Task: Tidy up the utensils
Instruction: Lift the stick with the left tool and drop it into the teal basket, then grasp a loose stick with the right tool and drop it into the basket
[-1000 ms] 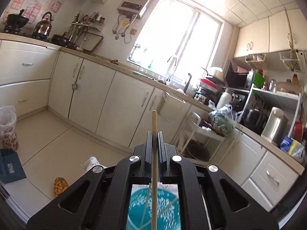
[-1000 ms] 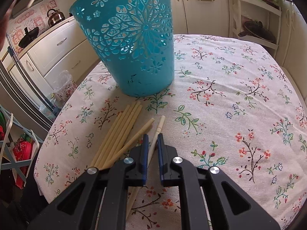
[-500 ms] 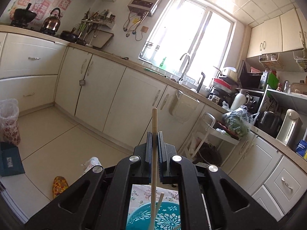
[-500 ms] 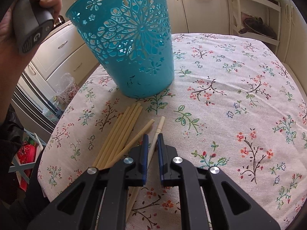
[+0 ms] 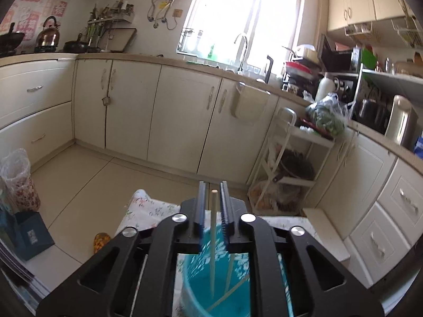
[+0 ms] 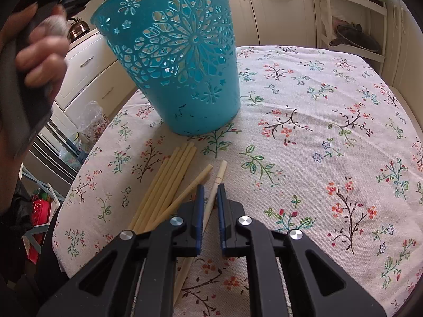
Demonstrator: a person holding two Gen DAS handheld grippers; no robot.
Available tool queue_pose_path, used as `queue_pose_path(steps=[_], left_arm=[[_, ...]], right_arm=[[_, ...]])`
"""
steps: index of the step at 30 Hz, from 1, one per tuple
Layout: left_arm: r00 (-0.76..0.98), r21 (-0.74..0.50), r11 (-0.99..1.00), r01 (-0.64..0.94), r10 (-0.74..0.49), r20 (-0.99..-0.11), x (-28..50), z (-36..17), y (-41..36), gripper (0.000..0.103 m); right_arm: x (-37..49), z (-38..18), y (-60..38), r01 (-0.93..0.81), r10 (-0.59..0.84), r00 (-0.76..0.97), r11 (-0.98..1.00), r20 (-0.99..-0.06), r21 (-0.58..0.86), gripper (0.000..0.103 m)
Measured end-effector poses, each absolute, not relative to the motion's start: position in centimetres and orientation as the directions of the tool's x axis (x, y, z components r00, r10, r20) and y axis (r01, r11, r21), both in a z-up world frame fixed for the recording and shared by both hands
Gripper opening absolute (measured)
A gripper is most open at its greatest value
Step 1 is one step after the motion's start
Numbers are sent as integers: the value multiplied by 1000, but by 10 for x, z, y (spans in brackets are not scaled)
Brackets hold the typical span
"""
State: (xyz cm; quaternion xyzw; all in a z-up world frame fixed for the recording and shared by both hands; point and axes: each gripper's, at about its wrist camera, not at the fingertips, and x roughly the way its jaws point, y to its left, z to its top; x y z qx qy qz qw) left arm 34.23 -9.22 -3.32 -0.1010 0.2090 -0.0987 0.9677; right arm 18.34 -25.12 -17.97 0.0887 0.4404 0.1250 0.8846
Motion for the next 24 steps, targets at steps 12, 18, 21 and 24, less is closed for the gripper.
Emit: queue_pose_path(steps=[12,18,21,24], left_arm=[[891,-213,976,47,-137,-434,252,-61,-11,72],[815,-223,975,14,-140,-562,245,-119,6,72],[796,-195,980,29,-141,-589,246,-134,2,72],[775,-188,982,34,-145,-615,251,-146,-3,72]], right_arm=[[175,-177,-239,-154,235,585,972,-776,178,15],[180,-176,-236,-145,184,582,982,-792,121,8],[182,-176,-243,-126,189,561,982,-806,142,8],[182,-175,-237,-141,157,554,986,-818,94,9]])
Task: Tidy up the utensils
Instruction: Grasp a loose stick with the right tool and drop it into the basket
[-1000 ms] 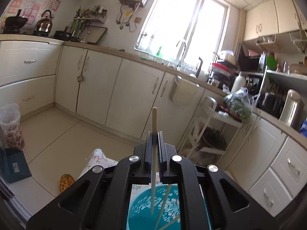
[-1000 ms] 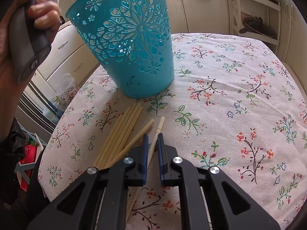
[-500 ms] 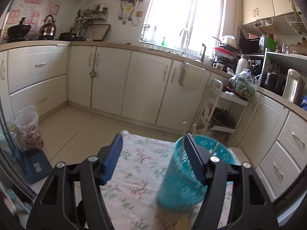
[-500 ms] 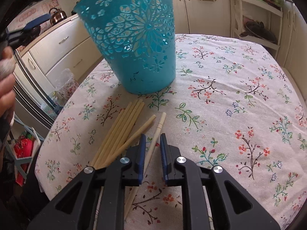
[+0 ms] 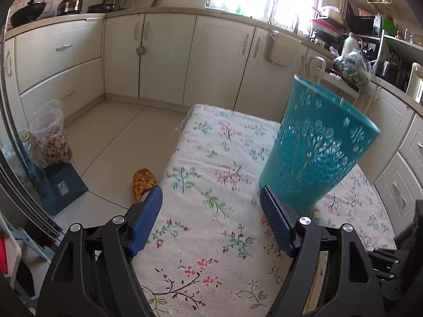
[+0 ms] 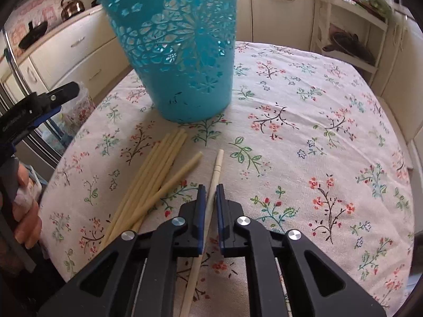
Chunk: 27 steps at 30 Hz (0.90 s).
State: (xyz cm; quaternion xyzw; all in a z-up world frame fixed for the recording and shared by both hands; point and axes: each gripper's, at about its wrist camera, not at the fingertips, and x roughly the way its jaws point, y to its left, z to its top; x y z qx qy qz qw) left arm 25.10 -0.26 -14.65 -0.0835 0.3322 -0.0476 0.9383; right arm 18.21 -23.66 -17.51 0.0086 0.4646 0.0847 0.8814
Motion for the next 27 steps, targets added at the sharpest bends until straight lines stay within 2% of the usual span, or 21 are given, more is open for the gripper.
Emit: queue_pose_path(steps=[3,8,11,17,23,27], left_arm=[[763,-173,984,36,-139,-631,252,-157,-7,73],[766,-156,987,40,-131,-629,252,-159,-12,74],[762,-158,987,38,-131,-634,254,-160,-12,76],[764,-175,984,31,-137,-630,254,-160,-9,77],[755,-187,982,29,-144,-640,256,-162,-7,78],[749,-213,977,24,-159,-643,258,-163,-2,78]], right_arm=[[180,-175,-231,-148,126,571,988,-812,48,8],[179,-176,-260,-78,245,578,966,-778,246,6],[171,-161,-282,-56,337,630,918,-699,393,6],[154,-103,-292,-116,401,750,862,-526,493,6],[190,-28,-279,-221,430,833,836,-348,503,6],[227,8,-261,-237,385,882,860,-272,452,6]])
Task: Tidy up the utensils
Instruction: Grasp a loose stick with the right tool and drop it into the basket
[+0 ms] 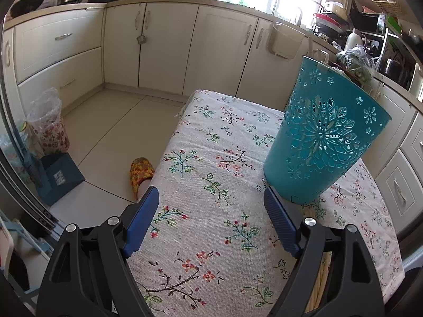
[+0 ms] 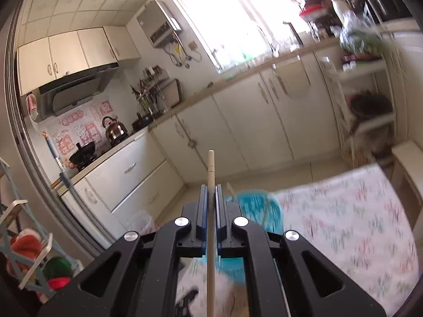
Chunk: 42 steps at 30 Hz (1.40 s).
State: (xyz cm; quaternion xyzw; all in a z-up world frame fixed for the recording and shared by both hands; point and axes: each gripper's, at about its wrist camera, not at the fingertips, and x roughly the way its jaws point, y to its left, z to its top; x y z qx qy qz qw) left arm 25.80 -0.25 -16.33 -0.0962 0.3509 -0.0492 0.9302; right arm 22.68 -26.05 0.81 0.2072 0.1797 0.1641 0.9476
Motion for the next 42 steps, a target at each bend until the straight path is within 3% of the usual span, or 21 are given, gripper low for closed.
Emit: queue_pose_path(steps=[4,10,23,25,33,40,42], left_arm=[[745,-238,971,25,-176,-643,260,-165,2,78],[743,-256,966,38,-198,-639,261,-166,1,78],[737,-294,955,34,-223,-639,263,-170,6,78],[737,-291,956,32,-219,-639,263,-170,7,78],[740,-286,958,12,-200,-642,262,-170,7,79],[759,-253,967,17,-177,-627,255,-163,3,79],[756,-248,969,19,-176,-631,250,-161,2,79]], right_arm=[[277,24,-244,-206,335,905,884,-262,420,6],[325,12,-228,-143,291,882,915,-370,378,6],[324,-17,-208,-165,282,795,952,-537,256,6],[311,-21,-204,-191,283,780,957,-558,217,11],[212,-12,-242,-135,245,861,955,-445,264,14],[164,-132,-246,0,257,646,942,-719,337,14],[167,-157,-244,38,279,595,927,-754,374,14]])
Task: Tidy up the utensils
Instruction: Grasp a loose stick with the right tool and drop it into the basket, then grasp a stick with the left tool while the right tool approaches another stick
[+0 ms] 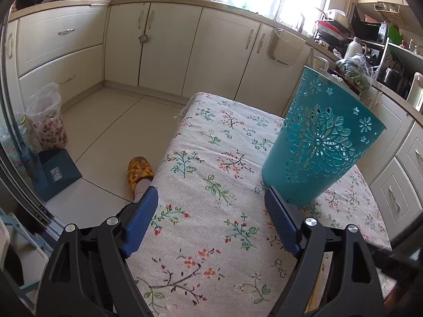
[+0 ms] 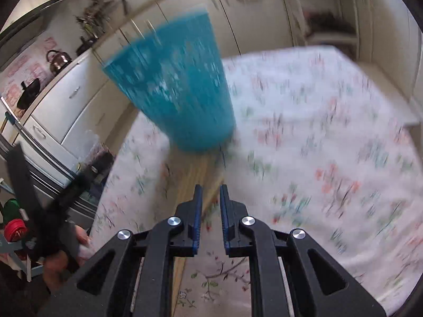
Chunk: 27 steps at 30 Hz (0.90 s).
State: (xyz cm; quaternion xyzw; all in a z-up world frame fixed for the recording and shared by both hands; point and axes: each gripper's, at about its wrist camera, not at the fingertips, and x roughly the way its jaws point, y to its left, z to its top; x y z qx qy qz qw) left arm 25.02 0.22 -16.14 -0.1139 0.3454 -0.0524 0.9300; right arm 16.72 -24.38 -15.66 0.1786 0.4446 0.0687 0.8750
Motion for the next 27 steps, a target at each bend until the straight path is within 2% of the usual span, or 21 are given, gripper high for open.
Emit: queue_pose_path(steps=[3,11,14,16,22,27], left_arm=[[750,-240,970,26,-178,-637,243,-160,3,79],[737,-215,975,59,-188,-649,232,-159,0,82],[728,-186,978,99,-198,-656,230,-159,-10,82],[720,-170,977,132,-213,-661,227,-158,-18,82],[649,-123,965,231,-247,-719,227,-167,-50,82],[605,-62,960,273,-221,-765,227,-179,-76,82]], right_arm=[[175,-167,-232,41,280,572,929,-771,368,14],[182,-175,-208,-52,199,552,977,-809,205,14],[187,-175,-212,-129,178,525,983,-832,129,14],[191,-177,-218,-164,183,512,980,-839,113,9],[200,-179,-228,-187,138,522,981,-841,45,9],[197,-181,-243,-153,198,533,979,-823,136,12]])
